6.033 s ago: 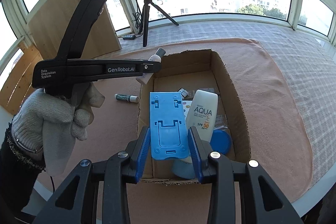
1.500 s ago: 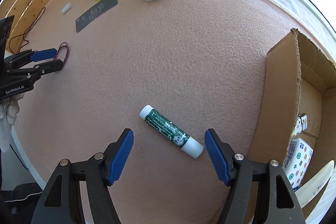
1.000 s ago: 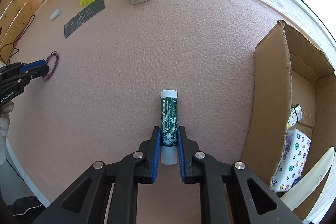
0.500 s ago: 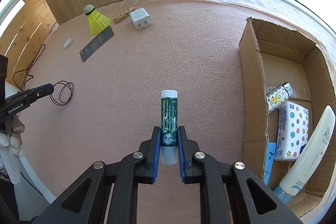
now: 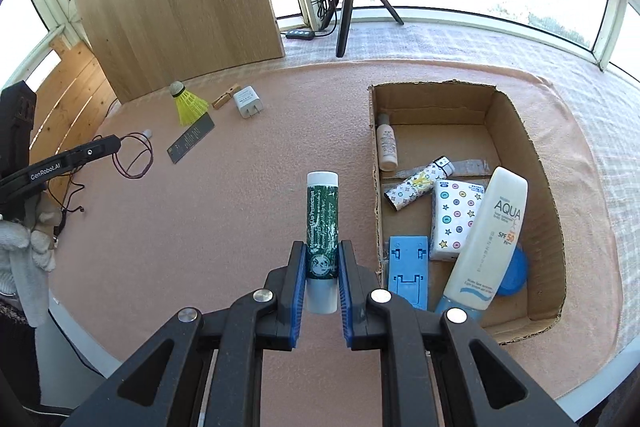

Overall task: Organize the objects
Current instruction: 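Carry cord and stick tube to the box and open the left tool over it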

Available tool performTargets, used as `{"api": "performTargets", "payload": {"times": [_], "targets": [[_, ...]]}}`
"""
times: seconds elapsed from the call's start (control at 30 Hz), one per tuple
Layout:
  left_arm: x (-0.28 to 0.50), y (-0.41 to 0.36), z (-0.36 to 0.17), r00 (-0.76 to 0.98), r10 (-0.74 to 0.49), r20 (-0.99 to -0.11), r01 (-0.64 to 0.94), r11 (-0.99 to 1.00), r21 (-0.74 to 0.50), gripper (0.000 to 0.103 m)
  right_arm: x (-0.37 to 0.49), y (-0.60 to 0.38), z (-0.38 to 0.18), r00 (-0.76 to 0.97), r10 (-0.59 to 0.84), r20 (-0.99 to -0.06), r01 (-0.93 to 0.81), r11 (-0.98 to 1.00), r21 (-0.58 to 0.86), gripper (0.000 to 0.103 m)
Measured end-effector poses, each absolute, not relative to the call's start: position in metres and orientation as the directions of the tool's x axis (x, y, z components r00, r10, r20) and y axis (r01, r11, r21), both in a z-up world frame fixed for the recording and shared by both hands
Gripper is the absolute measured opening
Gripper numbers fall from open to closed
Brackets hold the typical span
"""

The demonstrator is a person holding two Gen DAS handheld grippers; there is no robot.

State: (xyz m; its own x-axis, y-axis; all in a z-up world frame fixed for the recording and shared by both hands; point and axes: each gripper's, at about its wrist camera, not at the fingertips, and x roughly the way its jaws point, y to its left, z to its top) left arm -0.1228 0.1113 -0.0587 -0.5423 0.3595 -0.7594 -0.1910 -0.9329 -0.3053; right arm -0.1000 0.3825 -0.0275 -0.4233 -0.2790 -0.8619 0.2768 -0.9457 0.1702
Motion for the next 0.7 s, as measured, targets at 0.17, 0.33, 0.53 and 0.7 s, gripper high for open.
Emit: {"api": "performTargets", "payload": {"times": [0.17, 0.33, 0.53, 0.7], "targets": [[-0.142, 0.166, -0.041, -0.533, 0.42, -0.734, -0.287, -0.906, -0.311, 0.002, -0.096, 0.417, -0.014, -0.48, -0.233, -0.846, 0.211, -0.966, 0.147, 0.014], [-0.162, 0.227, -0.03, -0.516, 0.472, -0.715, -0.373, -0.875, -0.309, 0.002, -0.092, 0.453, -0.011, -0.502, -0.193, -0.843, 0.147, -0.98, 0.137, 0.014], [-0.185, 0.295, -0.028, -0.475, 0.52, -0.71, -0.444, -0.838, -0.317, 0.002, -0.092, 0.485, -0.016, -0.502, -0.16, -0.85, 0.1, -0.987, 0.126, 0.014], [-0.199, 0.339, -0.034, -0.453, 0.527, -0.72, -0.468, -0.827, -0.311, 0.002, -0.096, 0.499, -0.022, -0.5, -0.147, -0.854, 0.087, -0.989, 0.119, 0.014]]}}
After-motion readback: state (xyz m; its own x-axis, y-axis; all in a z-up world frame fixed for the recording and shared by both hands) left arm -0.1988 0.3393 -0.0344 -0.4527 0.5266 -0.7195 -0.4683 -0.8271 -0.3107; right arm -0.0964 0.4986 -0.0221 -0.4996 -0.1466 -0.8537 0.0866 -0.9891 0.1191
